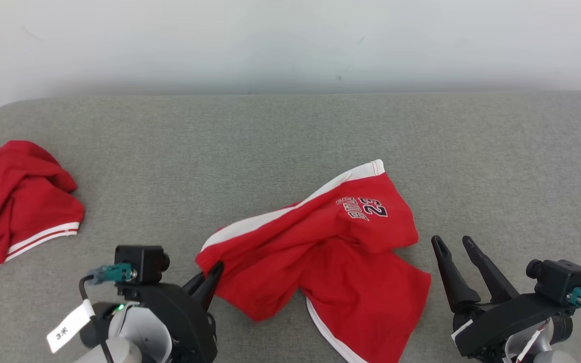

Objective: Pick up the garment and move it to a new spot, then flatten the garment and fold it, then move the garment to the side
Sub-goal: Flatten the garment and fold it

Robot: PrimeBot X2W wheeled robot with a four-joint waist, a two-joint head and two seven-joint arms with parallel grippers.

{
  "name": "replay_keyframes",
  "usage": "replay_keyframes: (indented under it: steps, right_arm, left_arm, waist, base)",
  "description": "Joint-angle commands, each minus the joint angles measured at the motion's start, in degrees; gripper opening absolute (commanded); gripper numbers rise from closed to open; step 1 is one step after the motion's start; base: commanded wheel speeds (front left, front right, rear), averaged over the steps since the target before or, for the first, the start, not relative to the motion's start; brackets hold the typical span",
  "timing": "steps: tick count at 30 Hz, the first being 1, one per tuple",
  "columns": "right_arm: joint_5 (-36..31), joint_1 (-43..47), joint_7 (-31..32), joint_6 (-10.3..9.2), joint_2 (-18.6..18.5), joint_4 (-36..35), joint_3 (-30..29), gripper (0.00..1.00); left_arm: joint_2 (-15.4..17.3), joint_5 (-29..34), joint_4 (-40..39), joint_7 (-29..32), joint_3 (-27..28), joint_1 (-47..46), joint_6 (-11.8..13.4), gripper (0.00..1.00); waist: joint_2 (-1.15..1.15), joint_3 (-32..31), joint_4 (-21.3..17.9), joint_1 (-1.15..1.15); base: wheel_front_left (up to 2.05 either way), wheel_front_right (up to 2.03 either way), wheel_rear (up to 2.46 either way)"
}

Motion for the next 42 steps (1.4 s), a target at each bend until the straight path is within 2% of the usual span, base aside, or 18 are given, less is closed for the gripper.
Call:
replay_keyframes:
  steps: [1, 3, 4, 6, 11, 15, 19, 23, 27, 30, 33, 37, 39, 42]
  right_arm:
    - [-0.4, 0.5, 0.0, -0.02, -0.2, -0.2, -0.1, 1.00]
    - [-0.4, 0.5, 0.2, -0.02, -0.2, -0.2, 0.0, 1.00]
    - [-0.4, 0.5, 0.3, -0.02, -0.2, -0.3, 0.1, 1.00]
    - [-0.4, 0.4, 0.4, -0.02, -0.2, -0.2, 0.1, 1.00]
    - [-0.2, 0.1, 0.3, -0.02, -0.2, -0.1, 0.4, 1.00]
    - [0.0, 0.3, 0.0, -0.02, -0.2, -0.1, 0.2, 1.00]
    - [0.2, 0.6, -0.1, -0.02, -0.2, -0.2, -0.1, 1.00]
    - [0.7, 0.7, -0.5, -0.02, -0.2, -0.4, -1.0, 1.00]
    - [1.5, 1.2, -0.9, -0.02, -0.2, 0.1, -2.1, 1.00]
    - [1.9, 1.4, -1.0, -0.02, -0.2, 0.5, -2.4, 1.00]
    - [2.7, 1.3, -1.0, -0.02, -0.2, 1.2, -3.2, 1.00]
    - [3.6, 0.6, 0.9, -0.02, -0.2, 2.8, -4.0, 1.00]
    - [4.1, -0.2, 2.6, -0.02, -0.2, 3.7, -4.6, 1.00]
    - [4.4, -1.7, 5.6, -0.02, -0.3, 5.0, -6.0, 1.00]
  left_arm:
    - [0.4, -0.5, 0.5, 0.0, 0.4, 0.9, 0.2, 0.00]
    - [0.6, -1.1, 1.7, 0.0, 0.6, 1.6, 0.4, 0.00]
    - [0.6, -1.5, 2.5, 0.2, 0.7, 2.0, 0.3, 0.07]
    - [0.5, -1.7, 4.4, 0.2, 0.9, 1.8, 0.6, 1.00]
    - [0.8, -2.6, 8.4, 0.8, 1.6, 1.8, 1.6, 1.00]
    - [2.4, -2.8, 9.4, -0.6, 3.8, 1.9, 3.0, 1.00]
    - [3.0, -3.7, 6.7, -6.7, 8.3, 3.6, 4.0, 1.00]
    - [2.2, -5.2, 1.9, -14.3, 12.7, 6.8, 3.0, 1.00]
    - [-0.1, -6.0, -3.0, -20.0, 17.6, 10.6, 2.0, 1.00]
    - [-1.7, -5.7, -5.1, -20.9, 20.5, 12.8, 1.4, 1.00]
    - [-4.9, -3.0, -8.1, -21.2, 26.5, 15.2, -0.2, 1.00]
    - [-9.7, 2.2, -11.3, -21.2, 33.2, 19.9, -4.5, 1.00]
    - [-10.2, 3.1, -11.6, -21.2, 33.2, 21.5, -6.9, 1.00]
    - [-8.4, 4.8, -10.5, -21.0, 31.2, 23.3, -9.6, 1.00]
  waist:
    - [0.01, -0.3, 0.7, 0.01]
    - [0.01, -0.3, 0.8, 0.01]
    - [0.01, -0.3, 0.9, 0.01]
    - [0.01, -0.3, 0.9, 0.01]
    - [0.01, -0.5, 0.3, 0.01]
    - [0.01, -0.5, -0.2, 0.01]
    - [0.01, -0.5, -0.2, 0.01]
    - [0.01, -0.4, 0.7, 0.01]
    - [0.01, -0.8, 2.2, 0.01]
    - [0.01, -1.1, 2.9, 0.01]
    - [0.01, -1.9, 4.1, 0.01]
    - [0.01, -2.9, 5.5, 0.01]
    - [0.01, -3.4, 6.1, 0.01]
    - [0.01, -4.2, 7.1, 0.01]
  base:
    - [0.00, 0.00, 0.00]
    - [0.00, 0.00, 0.00]
    - [0.00, 0.00, 0.00]
    - [0.00, 0.00, 0.00]
    - [0.00, 0.00, 0.00]
    - [0.00, 0.00, 0.00]
    - [0.00, 0.00, 0.00]
    - [0.00, 0.00, 0.00]
    - [0.00, 0.00, 0.00]
    - [0.00, 0.00, 0.00]
    - [0.00, 0.00, 0.00]
    - [0.00, 0.00, 0.00]
    - [0.00, 0.00, 0.00]
    - [0.00, 0.00, 0.00]
